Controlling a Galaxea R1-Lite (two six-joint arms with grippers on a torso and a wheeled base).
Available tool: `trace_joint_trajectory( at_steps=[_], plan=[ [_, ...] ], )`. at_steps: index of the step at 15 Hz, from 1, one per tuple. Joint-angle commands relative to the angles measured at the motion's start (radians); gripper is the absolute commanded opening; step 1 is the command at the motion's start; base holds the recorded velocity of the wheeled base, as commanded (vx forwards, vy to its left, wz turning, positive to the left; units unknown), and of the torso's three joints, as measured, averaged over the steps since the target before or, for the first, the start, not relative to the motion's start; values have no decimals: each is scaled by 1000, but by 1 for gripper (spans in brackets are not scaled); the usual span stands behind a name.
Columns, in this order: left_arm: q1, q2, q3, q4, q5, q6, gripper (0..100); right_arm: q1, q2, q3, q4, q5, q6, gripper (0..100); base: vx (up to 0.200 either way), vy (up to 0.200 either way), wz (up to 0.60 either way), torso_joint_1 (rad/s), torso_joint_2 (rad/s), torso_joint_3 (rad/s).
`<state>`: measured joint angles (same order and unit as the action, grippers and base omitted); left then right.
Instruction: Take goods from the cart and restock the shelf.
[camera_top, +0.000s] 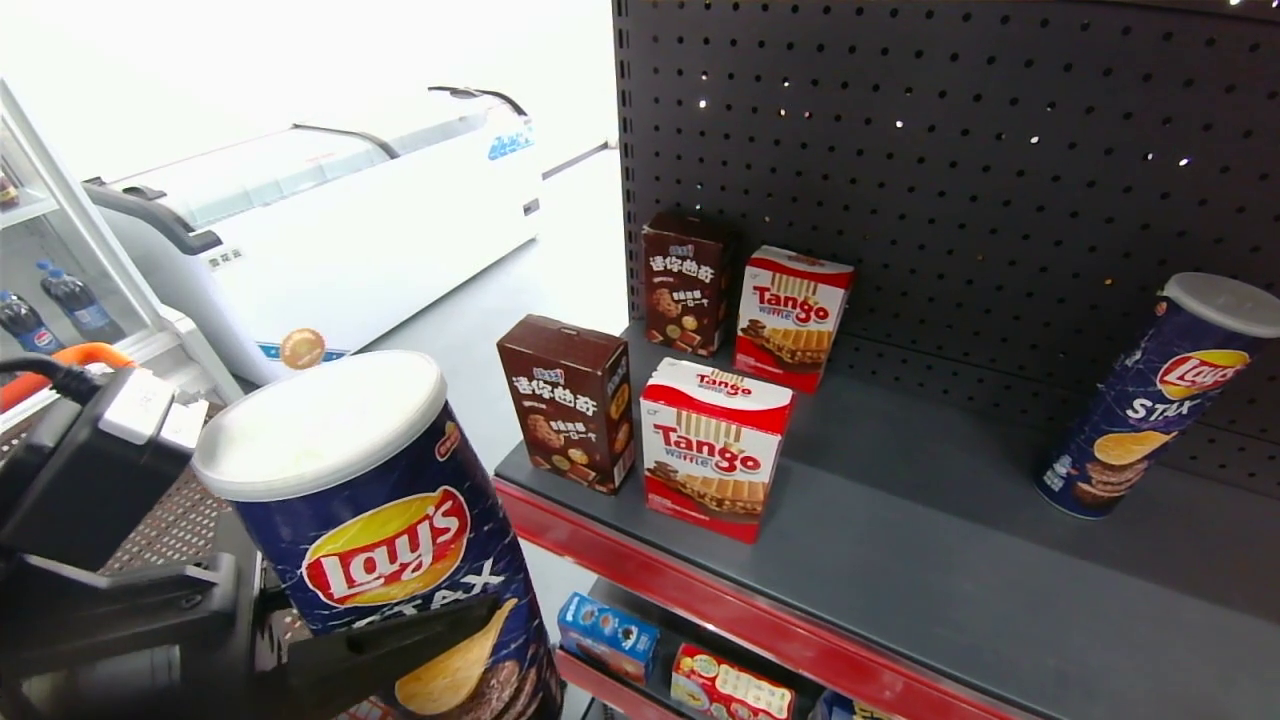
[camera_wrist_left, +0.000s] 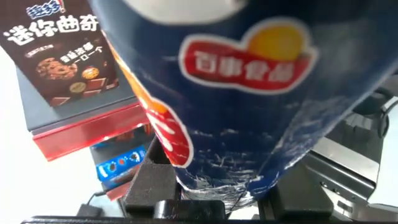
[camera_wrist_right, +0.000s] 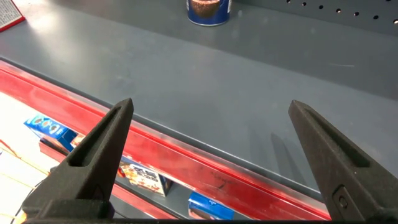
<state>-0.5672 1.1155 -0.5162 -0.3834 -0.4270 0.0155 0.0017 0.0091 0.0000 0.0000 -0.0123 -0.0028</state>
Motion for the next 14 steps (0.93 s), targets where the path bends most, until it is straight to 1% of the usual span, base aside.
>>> trace_joint_trajectory(
  at_steps=[1,11,14],
  plan=[
    [-10,3,2,0,1,0,0,0,2,0,0,0,0,100,0,0,-600,-2,-2,2],
    [-10,-2,11,0,-1,0,0,0,2,0,0,0,0,100,0,0,-600,0,2,3],
    [-8,-5,13,0,1,-2,0,0,2,0,0,0,0,100,0,0,0,0,0,0]
  ],
)
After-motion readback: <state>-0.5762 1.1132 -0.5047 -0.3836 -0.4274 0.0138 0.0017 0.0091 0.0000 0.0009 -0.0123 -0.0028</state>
